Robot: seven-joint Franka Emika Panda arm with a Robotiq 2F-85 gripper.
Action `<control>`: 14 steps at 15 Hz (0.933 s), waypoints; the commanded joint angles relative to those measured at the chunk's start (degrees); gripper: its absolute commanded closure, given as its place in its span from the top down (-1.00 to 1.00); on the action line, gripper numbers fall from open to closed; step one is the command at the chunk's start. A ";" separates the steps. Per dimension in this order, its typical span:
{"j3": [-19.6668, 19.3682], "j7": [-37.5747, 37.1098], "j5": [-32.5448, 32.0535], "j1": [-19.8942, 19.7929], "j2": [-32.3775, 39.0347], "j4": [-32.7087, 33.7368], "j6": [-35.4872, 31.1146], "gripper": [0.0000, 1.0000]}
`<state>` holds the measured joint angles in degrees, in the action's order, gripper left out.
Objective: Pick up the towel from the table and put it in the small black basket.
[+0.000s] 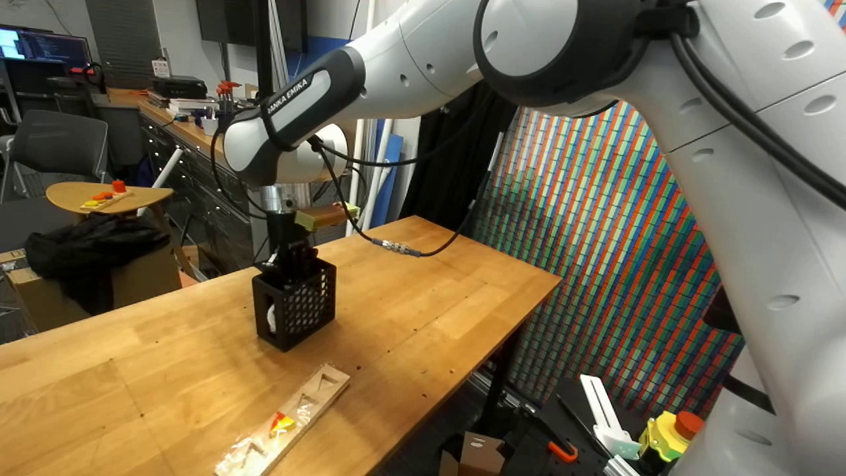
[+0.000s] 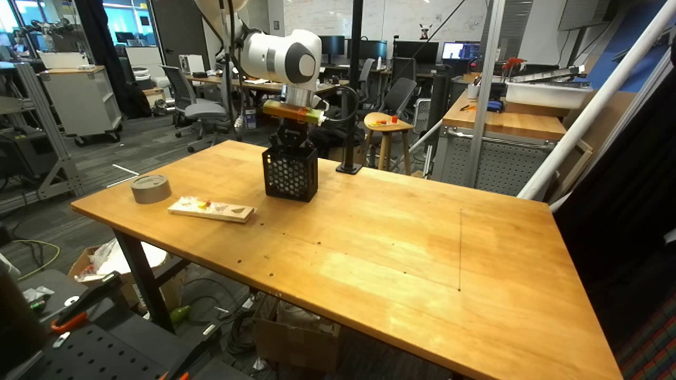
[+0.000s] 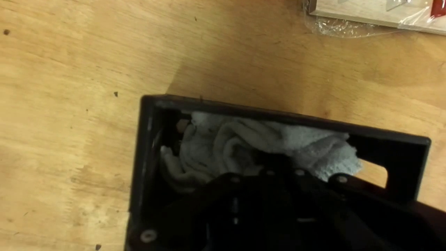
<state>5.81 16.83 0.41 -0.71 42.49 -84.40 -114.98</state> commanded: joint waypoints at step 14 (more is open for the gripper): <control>-3.18 2.60 -1.43 -1.86 -26.29 -22.41 -14.03 -0.90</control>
<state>2.86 17.10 -0.05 -1.91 22.73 -99.78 -124.22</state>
